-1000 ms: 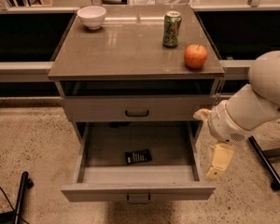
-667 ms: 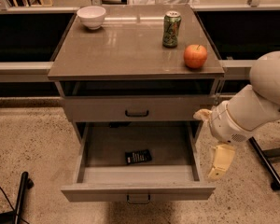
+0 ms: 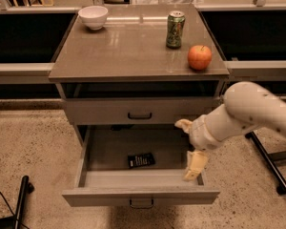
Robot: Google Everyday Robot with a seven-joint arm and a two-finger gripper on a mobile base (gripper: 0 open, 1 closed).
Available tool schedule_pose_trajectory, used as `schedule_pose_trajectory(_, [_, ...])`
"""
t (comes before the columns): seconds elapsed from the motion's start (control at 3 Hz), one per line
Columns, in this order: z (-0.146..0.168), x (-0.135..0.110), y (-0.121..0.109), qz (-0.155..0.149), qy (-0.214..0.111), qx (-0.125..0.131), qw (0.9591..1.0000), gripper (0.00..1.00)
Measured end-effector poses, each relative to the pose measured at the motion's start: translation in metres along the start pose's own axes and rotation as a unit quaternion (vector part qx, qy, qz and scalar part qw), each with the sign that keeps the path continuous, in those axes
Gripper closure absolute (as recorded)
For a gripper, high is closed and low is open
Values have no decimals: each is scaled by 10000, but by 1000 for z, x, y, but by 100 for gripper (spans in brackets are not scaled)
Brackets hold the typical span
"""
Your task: Pick rxbar chocolate from middle drawer and place on counter
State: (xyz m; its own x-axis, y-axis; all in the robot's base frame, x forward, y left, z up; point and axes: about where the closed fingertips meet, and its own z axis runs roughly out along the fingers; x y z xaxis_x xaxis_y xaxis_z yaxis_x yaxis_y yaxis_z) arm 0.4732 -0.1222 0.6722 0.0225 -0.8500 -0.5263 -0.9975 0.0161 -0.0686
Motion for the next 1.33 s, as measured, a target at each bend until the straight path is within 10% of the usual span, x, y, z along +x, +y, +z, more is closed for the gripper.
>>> schedule_pose_trajectory(0.33, [75,14,-10,-114,-531,-235,9982,0])
schedule_pose_trajectory(1.33, [175,34,-63,13,-1084,-13,9941,0])
